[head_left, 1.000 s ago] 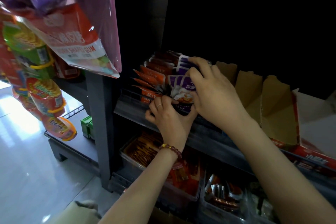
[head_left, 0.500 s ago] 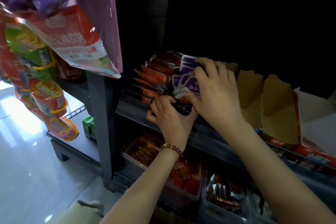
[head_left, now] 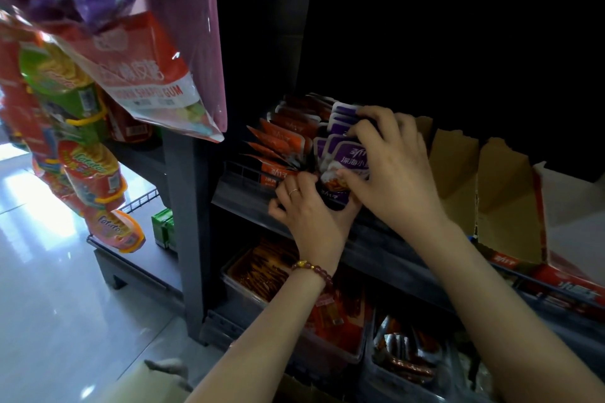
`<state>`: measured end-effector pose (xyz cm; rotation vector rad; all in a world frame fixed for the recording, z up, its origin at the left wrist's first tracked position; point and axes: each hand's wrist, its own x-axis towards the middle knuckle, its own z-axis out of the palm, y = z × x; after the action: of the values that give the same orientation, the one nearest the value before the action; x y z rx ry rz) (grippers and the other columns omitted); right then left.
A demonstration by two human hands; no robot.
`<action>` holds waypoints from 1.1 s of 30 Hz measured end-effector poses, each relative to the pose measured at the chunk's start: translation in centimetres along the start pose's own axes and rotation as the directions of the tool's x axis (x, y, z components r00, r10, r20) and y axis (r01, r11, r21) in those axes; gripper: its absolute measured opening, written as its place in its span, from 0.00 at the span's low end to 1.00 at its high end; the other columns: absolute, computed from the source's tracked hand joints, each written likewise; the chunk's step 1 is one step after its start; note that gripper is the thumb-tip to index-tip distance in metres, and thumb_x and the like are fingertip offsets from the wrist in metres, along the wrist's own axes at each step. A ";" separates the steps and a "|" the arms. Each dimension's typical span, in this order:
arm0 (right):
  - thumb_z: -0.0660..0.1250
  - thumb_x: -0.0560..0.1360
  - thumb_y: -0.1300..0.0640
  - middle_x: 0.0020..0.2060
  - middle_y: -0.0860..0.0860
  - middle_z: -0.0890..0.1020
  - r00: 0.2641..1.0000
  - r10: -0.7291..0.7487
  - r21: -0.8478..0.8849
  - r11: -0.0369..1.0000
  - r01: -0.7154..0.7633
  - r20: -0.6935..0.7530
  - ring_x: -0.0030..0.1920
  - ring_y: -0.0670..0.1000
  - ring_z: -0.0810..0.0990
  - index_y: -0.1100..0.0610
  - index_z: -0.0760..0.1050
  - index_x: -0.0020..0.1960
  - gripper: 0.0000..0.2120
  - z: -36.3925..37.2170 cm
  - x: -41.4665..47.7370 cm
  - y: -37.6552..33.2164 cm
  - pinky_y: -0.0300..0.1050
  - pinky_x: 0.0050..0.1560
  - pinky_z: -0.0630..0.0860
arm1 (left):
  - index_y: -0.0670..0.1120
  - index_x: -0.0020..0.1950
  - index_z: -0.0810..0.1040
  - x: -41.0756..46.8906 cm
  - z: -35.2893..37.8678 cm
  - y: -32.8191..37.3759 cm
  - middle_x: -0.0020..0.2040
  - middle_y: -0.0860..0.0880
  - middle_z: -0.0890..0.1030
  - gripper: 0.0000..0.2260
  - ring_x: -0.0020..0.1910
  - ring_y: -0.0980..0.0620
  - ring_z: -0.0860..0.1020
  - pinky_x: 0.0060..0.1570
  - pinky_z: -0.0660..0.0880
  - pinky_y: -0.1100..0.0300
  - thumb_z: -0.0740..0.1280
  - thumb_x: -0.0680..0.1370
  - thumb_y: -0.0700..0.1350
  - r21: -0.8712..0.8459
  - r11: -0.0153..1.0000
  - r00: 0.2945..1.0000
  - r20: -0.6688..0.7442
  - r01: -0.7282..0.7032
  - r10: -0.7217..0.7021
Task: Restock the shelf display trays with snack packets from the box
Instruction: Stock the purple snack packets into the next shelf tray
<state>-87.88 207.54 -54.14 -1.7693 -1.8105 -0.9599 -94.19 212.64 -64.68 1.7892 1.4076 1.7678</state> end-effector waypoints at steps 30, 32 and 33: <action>0.75 0.68 0.55 0.70 0.58 0.69 0.990 -0.013 -0.006 1.000 0.014 0.143 0.70 0.58 0.67 0.61 0.61 0.75 0.40 0.1 -1.0 -0.8 0.49 0.68 0.59 | 0.44 0.60 0.70 0.1 -0.1 0.4 0.56 0.46 0.76 0.27 0.59 0.46 0.69 0.58 0.61 0.47 0.60 0.67 0.60 -0.043 0.999 1.000 -0.023 0.010 -0.011; 0.73 0.70 0.55 0.70 0.55 0.69 0.983 -0.023 0.035 0.999 0.017 0.180 0.71 0.55 0.66 0.59 0.59 0.75 0.38 0.2 -1.0 -1.0 0.49 0.68 0.62 | 0.42 0.59 0.72 0.2 -0.2 0.6 0.55 0.45 0.76 0.26 0.58 0.47 0.69 0.58 0.59 0.48 0.58 0.69 0.58 -0.070 0.997 0.999 -0.037 0.019 -0.022; 0.71 0.72 0.55 0.71 0.53 0.67 0.978 -0.026 0.060 0.998 0.014 0.206 0.71 0.54 0.65 0.58 0.57 0.76 0.37 0.2 -1.1 -1.0 0.49 0.69 0.62 | 0.41 0.58 0.72 0.2 -0.3 0.7 0.54 0.45 0.76 0.25 0.57 0.47 0.69 0.58 0.60 0.47 0.58 0.70 0.57 -0.076 0.997 0.999 -0.045 0.022 -0.026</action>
<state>-88.72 206.99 -55.19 -1.8770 -1.9638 -0.7449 -94.15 212.35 -63.98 1.6973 1.3543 1.8353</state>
